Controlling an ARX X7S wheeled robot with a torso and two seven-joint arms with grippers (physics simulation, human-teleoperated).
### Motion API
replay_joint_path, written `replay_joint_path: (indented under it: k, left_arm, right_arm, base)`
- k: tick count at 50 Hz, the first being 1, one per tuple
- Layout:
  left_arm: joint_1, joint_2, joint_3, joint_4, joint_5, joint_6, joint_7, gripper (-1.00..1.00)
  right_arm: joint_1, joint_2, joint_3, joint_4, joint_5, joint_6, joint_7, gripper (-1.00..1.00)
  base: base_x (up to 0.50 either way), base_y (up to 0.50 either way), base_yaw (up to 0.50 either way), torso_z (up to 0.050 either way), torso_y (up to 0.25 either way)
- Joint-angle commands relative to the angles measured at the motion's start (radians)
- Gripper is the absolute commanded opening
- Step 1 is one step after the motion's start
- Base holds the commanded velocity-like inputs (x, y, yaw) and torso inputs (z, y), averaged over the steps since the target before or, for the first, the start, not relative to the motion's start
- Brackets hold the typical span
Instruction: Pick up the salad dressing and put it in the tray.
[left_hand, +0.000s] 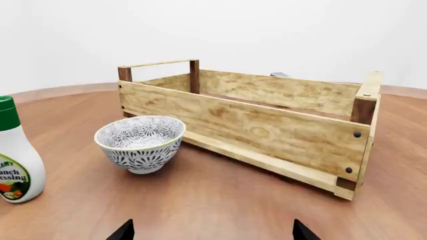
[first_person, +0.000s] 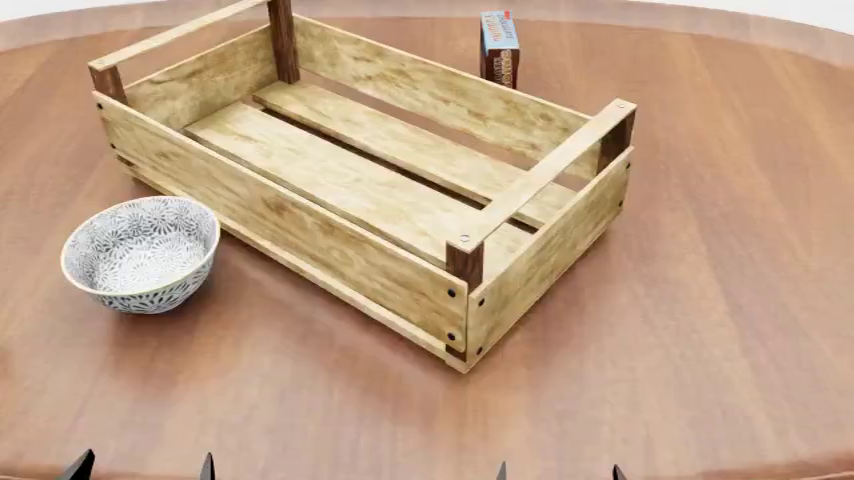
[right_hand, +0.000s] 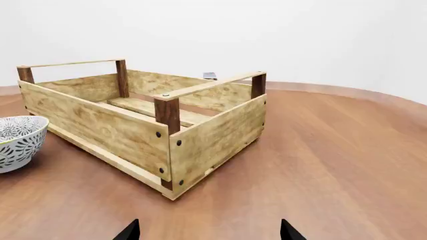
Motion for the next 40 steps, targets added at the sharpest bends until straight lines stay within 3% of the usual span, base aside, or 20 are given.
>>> replay_joint_path:
  k: [1, 21, 26, 37, 40]
  left_arm:
    - [0.001, -0.016, 0.018, 0.004, -0.015, 0.002, -0.019, 1.00]
    - [-0.005, -0.062, 0.067, 0.003, -0.052, 0.021, -0.087, 1.00]
    - [-0.006, -0.078, 0.075, 0.044, -0.061, -0.035, -0.091, 1.00]
    - [-0.038, -0.133, 0.036, 0.436, -0.162, -0.336, -0.099, 1.00]
    - [-0.046, -0.144, 0.023, 0.482, -0.189, -0.355, -0.093, 1.00]
  right_arm:
    - [-0.006, 0.017, -0.025, -0.008, 0.003, -0.006, 0.022, 1.00]
    - [-0.016, 0.065, -0.077, -0.039, 0.024, -0.025, 0.092, 1.00]
    - [-0.021, 0.074, -0.080, -0.076, 0.026, -0.007, 0.108, 1.00]
    - [-0.032, 0.097, -0.043, -0.442, 0.059, 0.175, 0.160, 1.00]
    - [-0.025, 0.102, -0.023, -0.500, 0.079, 0.198, 0.170, 1.00]
  base:
    - [0.00, 0.00, 0.00, 0.000, 0.000]
    - [0.00, 0.00, 0.00, 0.000, 0.000]
    - [0.00, 0.00, 0.00, 0.000, 0.000]
    - [0.00, 0.00, 0.00, 0.000, 0.000]
    - [0.02, 0.00, 0.00, 0.000, 0.000]
